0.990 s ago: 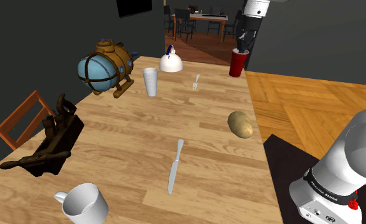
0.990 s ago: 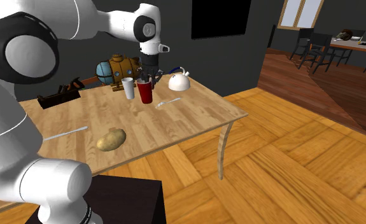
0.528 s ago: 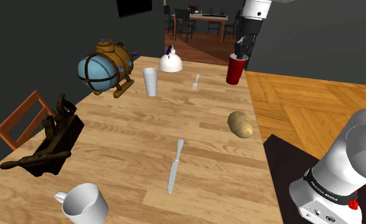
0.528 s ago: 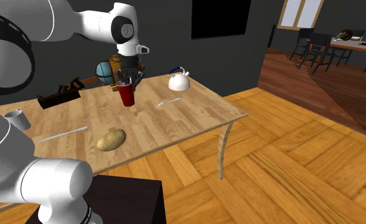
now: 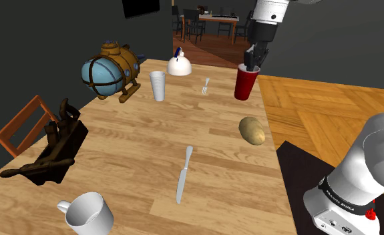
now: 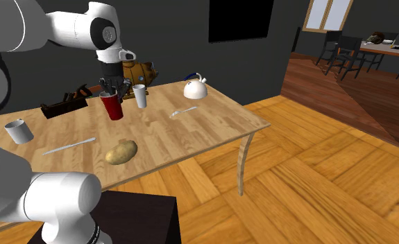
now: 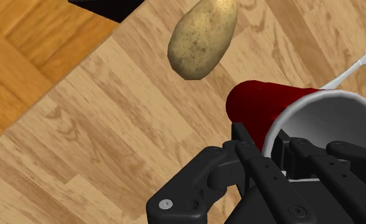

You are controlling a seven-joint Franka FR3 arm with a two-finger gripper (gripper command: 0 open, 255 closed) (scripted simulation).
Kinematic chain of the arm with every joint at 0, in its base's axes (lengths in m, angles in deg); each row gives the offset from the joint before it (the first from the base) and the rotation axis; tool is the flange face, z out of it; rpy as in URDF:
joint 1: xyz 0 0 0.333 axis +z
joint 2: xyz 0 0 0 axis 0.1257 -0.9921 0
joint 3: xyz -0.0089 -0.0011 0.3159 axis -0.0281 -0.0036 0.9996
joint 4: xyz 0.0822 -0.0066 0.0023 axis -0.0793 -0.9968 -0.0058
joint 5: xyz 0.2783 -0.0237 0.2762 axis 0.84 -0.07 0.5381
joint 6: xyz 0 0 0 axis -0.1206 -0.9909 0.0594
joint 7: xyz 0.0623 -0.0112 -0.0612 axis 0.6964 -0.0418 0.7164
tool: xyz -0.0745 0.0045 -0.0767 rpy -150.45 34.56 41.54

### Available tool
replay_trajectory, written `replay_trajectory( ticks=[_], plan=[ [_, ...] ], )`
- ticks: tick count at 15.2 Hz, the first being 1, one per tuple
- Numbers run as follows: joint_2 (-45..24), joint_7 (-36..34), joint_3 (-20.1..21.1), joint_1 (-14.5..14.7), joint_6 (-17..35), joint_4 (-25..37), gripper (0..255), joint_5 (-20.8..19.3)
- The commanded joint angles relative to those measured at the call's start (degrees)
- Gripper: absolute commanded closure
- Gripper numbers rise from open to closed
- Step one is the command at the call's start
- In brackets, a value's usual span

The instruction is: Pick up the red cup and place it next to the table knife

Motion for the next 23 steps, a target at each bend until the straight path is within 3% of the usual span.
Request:
replay_trajectory(
  ticks=[1,12,23],
  plan=[
    [1.9,-2.8,2.1,0.9,0.4,-2.1,255,0.7],
    [8.5,-17.8,14.0,6.6,0.6,-7.6,255,6.5],
    [8.3,-17.8,15.1,7.0,8.4,-15.0,255,7.3]
  ],
)
